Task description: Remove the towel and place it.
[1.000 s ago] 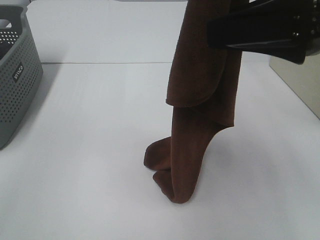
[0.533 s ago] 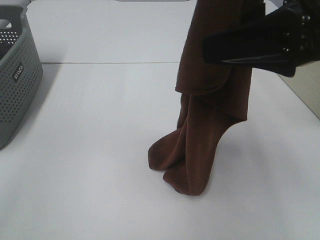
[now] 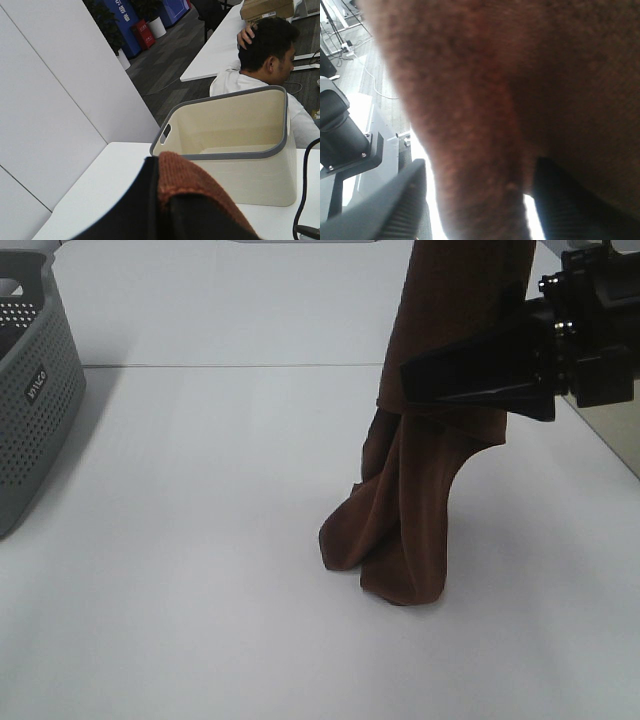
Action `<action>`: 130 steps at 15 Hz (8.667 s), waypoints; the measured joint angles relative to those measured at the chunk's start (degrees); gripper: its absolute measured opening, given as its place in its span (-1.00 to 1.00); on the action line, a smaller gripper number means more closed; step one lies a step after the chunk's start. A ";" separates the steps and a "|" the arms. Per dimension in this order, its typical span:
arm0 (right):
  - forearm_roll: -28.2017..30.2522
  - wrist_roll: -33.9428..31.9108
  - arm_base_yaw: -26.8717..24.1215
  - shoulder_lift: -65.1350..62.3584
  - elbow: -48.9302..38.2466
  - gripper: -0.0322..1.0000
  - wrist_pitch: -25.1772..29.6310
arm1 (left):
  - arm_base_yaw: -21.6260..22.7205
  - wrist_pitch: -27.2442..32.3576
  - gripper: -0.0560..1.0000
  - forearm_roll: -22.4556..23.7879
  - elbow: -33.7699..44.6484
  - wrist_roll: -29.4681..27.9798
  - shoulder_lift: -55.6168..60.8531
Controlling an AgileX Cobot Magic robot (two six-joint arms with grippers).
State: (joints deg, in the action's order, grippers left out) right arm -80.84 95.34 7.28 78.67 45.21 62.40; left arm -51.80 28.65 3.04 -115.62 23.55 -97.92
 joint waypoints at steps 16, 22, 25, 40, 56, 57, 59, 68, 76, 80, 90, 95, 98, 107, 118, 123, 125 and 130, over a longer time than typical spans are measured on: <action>38.27 -58.27 0.00 -9.97 15.58 -0.92 6.59 | 0.00 23.15 -0.89 17.02 0.00 -7.10 0.00; 58.73 -70.02 0.00 -3.95 41.48 -0.92 7.33 | 2.35 29.79 -0.89 32.72 0.00 -8.37 0.17; 61.82 -65.09 0.00 0.34 50.08 -0.92 7.39 | 5.21 27.44 -0.89 33.00 0.00 -10.77 0.17; 54.95 -29.51 0.00 24.75 84.22 -0.92 -15.53 | 24.69 -19.48 -0.89 39.30 0.00 -21.66 -5.50; 28.19 -1.26 0.00 37.07 84.68 -0.92 -33.69 | 36.61 -40.22 -0.89 36.96 -27.50 -21.66 -33.46; 29.74 -1.43 0.00 37.07 84.74 -0.92 -32.26 | 36.61 -38.67 -0.89 36.96 -27.50 -21.66 -33.52; 35.12 -2.69 0.00 37.07 84.74 -0.92 -30.42 | 36.61 -36.73 -0.89 36.55 -27.50 -21.66 -33.52; 42.51 -1.78 0.00 37.07 84.74 -0.92 -36.55 | 36.44 -41.83 -0.89 36.38 -27.50 -20.63 -34.32; 39.82 0.00 0.00 37.07 84.80 -0.92 -35.07 | 36.67 -43.83 -0.89 37.07 -27.50 -18.22 -36.04; 44.06 -7.62 0.00 37.07 84.80 -0.92 -24.87 | 35.70 -31.40 -0.89 37.07 -27.50 -27.04 -36.55; 53.74 -53.29 0.00 30.37 84.80 -0.92 7.39 | 27.10 39.36 -0.89 10.08 -27.50 -13.24 -23.43; 54.95 -62.28 0.23 21.14 74.43 -0.92 7.62 | 26.93 40.62 -0.89 5.56 -27.50 -13.87 -21.72; 56.49 -62.62 0.23 19.25 68.87 -0.92 7.68 | 26.93 40.62 -0.89 2.46 -20.40 -13.18 -17.88; 54.32 -69.96 0.69 7.62 48.24 -0.92 7.91 | 26.47 39.19 -0.89 -7.10 23.43 -11.97 14.27; 51.51 -73.28 0.92 -15.41 17.19 -0.92 7.85 | 26.47 37.30 -0.89 -21.77 57.30 -13.64 32.20; 50.65 -73.45 0.92 -19.60 3.67 -0.92 7.68 | 26.47 37.59 -0.89 -24.64 64.23 -11.86 32.20; 50.08 -72.99 0.92 -19.65 -0.74 -0.92 7.68 | 26.47 38.67 -0.89 -25.90 65.66 -10.60 30.83; 49.68 -69.61 0.63 -17.70 -6.42 -0.92 7.62 | 25.61 39.65 -0.89 -26.36 66.29 -8.02 22.23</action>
State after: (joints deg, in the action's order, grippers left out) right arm -31.17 25.73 7.91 60.96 38.79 70.02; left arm -26.18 68.30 -23.32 -49.33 15.53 -75.69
